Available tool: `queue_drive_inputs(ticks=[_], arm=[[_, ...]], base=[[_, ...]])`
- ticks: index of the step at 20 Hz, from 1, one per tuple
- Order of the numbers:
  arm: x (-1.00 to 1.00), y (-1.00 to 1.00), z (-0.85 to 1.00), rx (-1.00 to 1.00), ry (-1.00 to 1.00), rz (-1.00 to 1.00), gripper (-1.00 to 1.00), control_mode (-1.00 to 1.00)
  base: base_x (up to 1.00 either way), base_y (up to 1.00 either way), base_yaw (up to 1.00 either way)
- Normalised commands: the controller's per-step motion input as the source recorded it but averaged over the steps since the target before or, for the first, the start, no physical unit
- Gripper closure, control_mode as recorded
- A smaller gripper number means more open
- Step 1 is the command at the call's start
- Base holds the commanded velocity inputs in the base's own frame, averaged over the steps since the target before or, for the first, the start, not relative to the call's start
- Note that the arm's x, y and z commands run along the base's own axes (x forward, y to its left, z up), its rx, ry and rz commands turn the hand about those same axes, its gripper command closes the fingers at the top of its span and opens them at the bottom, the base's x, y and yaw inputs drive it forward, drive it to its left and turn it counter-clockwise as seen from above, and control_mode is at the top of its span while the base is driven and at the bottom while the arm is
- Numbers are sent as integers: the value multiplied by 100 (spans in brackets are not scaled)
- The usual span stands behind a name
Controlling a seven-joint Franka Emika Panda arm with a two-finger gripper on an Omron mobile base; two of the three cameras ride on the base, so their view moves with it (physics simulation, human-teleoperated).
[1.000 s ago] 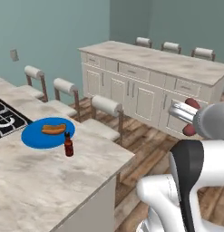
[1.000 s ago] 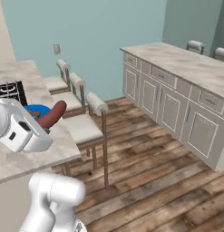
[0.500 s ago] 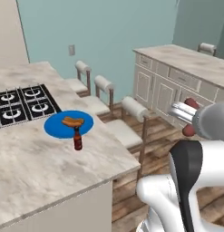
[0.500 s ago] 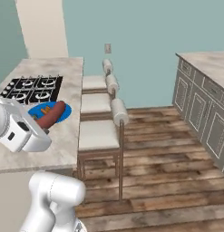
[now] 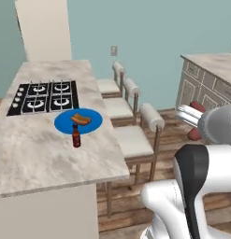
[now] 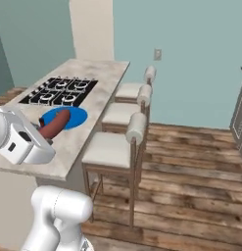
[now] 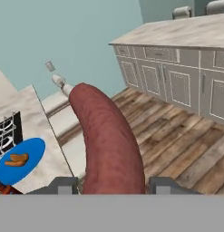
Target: Move the hot dog bun to the plate on the dining table and place the condiment next to that plate. Then navigate to the fridge and take the sausage and place it on the plate as well.
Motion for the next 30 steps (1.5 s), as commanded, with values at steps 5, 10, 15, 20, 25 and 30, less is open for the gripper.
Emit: queue_drive_inputs(ticks=[5,10,15,20,25,30], arm=[[0,0,0,0,0,0,100,100],[0,0,0,0,0,0,100,100],[0,0,0,0,0,0,100,100],[0,0,0,0,0,0,100,100],[0,0,0,0,0,0,100,100],[0,0,0,0,0,0,100,100]], base=[[17,-81,45],[55,-58,49],[73,-49,52],[60,-48,52],[50,-50,52],[61,-22,52]])
